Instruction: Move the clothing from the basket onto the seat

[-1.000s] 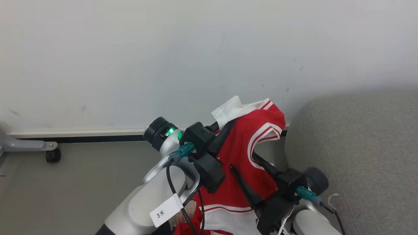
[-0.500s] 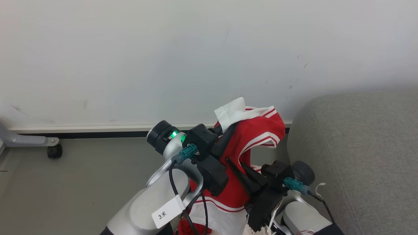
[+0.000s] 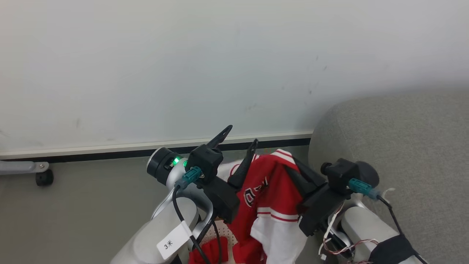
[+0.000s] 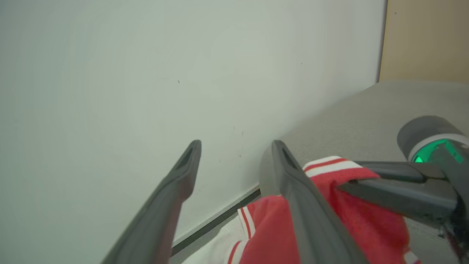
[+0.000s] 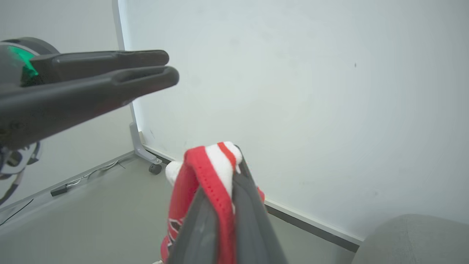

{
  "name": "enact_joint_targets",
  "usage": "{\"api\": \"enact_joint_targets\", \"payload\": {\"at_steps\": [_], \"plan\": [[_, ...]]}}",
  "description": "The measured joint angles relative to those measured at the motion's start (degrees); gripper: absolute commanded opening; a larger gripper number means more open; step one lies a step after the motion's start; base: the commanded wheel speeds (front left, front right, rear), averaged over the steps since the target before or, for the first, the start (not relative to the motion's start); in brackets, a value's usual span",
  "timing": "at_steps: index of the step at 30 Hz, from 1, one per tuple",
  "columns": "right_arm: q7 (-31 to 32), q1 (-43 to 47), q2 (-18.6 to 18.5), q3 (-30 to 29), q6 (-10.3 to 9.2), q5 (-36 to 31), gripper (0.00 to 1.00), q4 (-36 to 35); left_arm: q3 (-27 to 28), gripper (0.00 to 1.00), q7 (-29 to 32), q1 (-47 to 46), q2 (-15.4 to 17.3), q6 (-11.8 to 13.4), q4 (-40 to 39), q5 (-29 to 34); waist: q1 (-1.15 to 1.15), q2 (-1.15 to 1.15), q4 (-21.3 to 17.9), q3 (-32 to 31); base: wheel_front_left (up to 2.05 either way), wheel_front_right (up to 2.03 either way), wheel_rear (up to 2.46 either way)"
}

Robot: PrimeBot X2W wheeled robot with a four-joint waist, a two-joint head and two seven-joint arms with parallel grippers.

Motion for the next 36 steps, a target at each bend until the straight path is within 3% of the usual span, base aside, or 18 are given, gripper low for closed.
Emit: {"api": "enact_joint_targets", "payload": {"at_steps": [11, 28, 36], "plan": [[0.0, -0.1, -5.4, -4.6, -0.02, 0.0, 0.00, -2.8, -0.2, 1.00, -0.5, 4.2, 0.8, 0.5, -1.2, -0.2, 0.00, 0.00, -4.1, 0.0, 0.00, 0.00, 0.00], [0.0, -1.7, -13.7, -9.2, -0.65, -1.6, 0.00, -8.4, -2.2, 1.00, -1.1, 9.2, 0.6, 1.2, -4.6, -0.3, 0.00, 0.00, -13.7, 1.1, 0.00, 0.00, 0.00], [0.0, -4.0, -16.0, -11.6, -1.16, -1.5, 0.00, -9.7, -3.9, 1.00, -1.1, 9.5, 0.2, 1.5, -6.0, 0.1, 0.00, 0.00, -15.4, 3.8, 0.00, 0.00, 0.00]]}}
